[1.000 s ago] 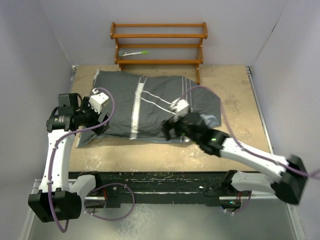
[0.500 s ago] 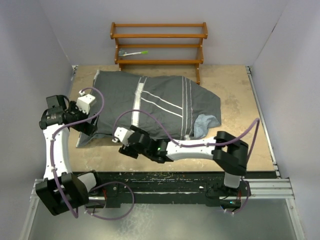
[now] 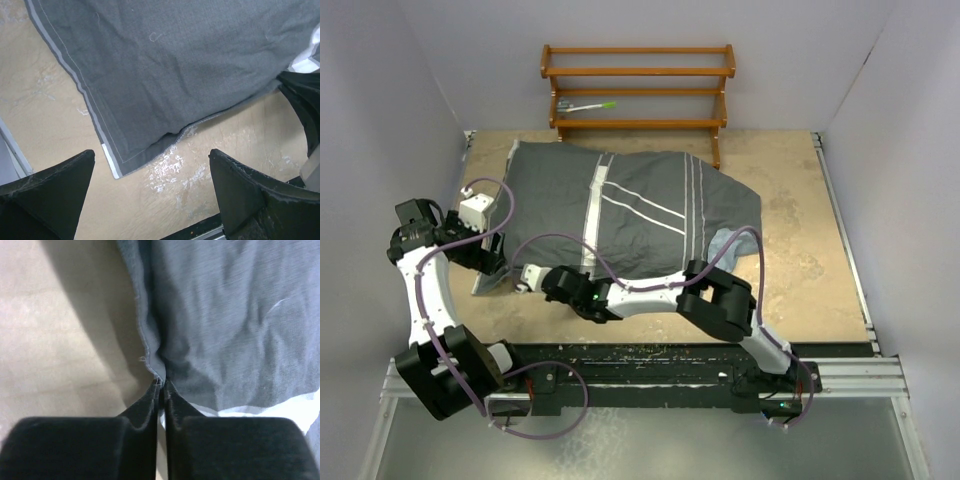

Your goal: Remove the pillowcase from the pillow

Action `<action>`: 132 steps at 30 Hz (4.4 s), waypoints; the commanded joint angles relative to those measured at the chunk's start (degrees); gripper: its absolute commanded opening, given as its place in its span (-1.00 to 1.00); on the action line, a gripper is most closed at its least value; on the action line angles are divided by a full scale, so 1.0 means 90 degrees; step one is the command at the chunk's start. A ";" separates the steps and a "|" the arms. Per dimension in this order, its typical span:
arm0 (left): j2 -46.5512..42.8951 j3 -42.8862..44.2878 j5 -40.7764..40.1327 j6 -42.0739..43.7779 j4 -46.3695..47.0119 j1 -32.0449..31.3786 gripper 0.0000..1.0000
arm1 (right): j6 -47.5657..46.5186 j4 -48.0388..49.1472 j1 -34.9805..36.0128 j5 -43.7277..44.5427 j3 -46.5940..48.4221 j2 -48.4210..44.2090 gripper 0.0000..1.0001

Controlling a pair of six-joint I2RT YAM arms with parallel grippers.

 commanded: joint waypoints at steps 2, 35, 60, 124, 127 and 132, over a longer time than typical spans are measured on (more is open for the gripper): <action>-0.0170 -0.0084 0.0251 0.0353 0.0112 0.0139 0.98 | 0.0241 -0.0560 -0.0058 0.0438 0.0953 -0.0441 -1.00; -0.2102 -0.0119 0.1723 0.1092 -0.0519 -0.1057 -0.38 | 0.1578 -0.2407 -0.0671 -0.1183 0.3317 -0.3151 -1.00; -0.0285 0.6525 0.2730 -0.3836 0.0112 -0.1065 -1.00 | 0.1827 -0.2177 -0.1159 -0.2650 0.0954 -0.5172 0.61; -0.1938 0.3868 0.1851 -0.2006 0.0363 -0.1058 0.98 | 0.4649 -0.4061 -0.2912 -0.4002 0.3971 -0.2764 -1.00; -0.2095 0.3627 0.2123 -0.2057 0.0405 -0.1059 0.99 | 0.4970 -0.4083 -0.2917 -0.4301 0.4158 -0.2619 -1.00; -0.2211 0.2909 0.2406 -0.1856 0.0337 -0.1054 0.96 | 0.5106 -0.3703 -0.2903 -0.4620 0.4044 -0.2669 -1.00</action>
